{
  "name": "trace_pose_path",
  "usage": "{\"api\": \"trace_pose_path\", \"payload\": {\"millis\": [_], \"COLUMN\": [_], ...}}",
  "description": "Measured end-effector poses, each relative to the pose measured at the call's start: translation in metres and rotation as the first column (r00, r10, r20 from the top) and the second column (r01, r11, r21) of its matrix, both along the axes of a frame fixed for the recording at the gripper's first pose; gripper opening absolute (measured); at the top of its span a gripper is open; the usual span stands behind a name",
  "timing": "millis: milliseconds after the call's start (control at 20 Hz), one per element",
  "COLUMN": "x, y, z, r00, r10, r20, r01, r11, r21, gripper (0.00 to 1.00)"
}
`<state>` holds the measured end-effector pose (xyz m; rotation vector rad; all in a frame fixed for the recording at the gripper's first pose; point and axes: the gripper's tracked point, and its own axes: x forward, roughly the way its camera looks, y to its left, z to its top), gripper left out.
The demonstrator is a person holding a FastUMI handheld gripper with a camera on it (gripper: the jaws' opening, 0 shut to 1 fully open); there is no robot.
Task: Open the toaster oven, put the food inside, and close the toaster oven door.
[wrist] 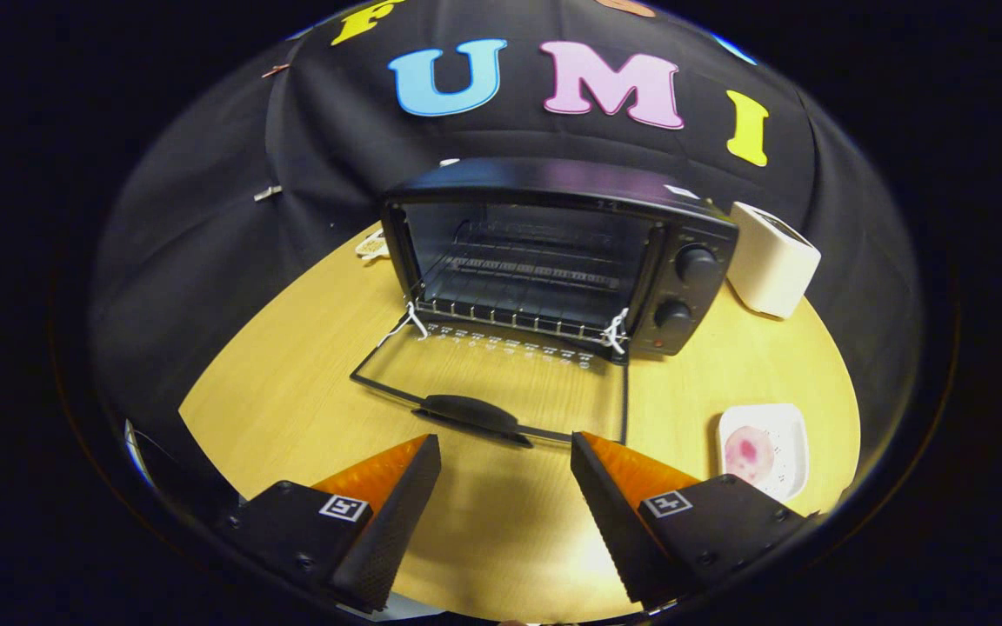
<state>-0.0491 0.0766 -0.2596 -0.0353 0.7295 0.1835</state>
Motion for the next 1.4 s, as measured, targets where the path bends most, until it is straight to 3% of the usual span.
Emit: {"api": "trace_pose_path", "payload": {"millis": [650,1000,1400], "x": [0.025,0.030,0.014], "y": [-0.186,-0.278,-0.346], "z": [0.053,0.037,-0.006], "r00": [0.991,0.974,0.955], "r10": [-0.134,-0.216,-0.228], "r20": [-0.009,-0.071,-0.193], "r01": [0.135,0.221,0.242], "r11": [0.989,0.972,0.969], "r21": [0.069,0.074,0.056], "gripper": [1.00,1.00,1.00]}}
